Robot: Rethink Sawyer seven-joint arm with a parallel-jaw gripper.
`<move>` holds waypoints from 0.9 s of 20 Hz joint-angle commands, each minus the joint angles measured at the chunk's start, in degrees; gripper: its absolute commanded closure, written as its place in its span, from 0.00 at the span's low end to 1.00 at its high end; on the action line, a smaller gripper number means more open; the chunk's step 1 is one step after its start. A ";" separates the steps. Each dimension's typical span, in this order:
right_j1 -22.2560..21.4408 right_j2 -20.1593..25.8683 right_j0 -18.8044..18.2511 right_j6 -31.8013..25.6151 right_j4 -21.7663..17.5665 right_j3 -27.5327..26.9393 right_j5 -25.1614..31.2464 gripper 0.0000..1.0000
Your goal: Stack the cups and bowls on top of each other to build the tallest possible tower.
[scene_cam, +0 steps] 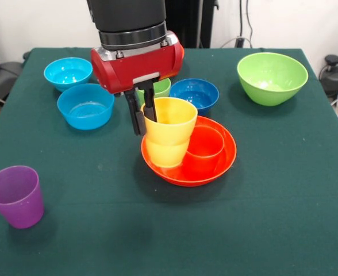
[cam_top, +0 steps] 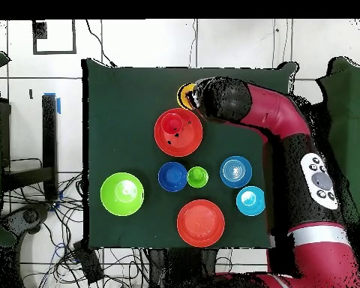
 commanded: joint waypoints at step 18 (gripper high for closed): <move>3.22 -1.15 1.06 3.15 -3.87 0.69 3.88 1.00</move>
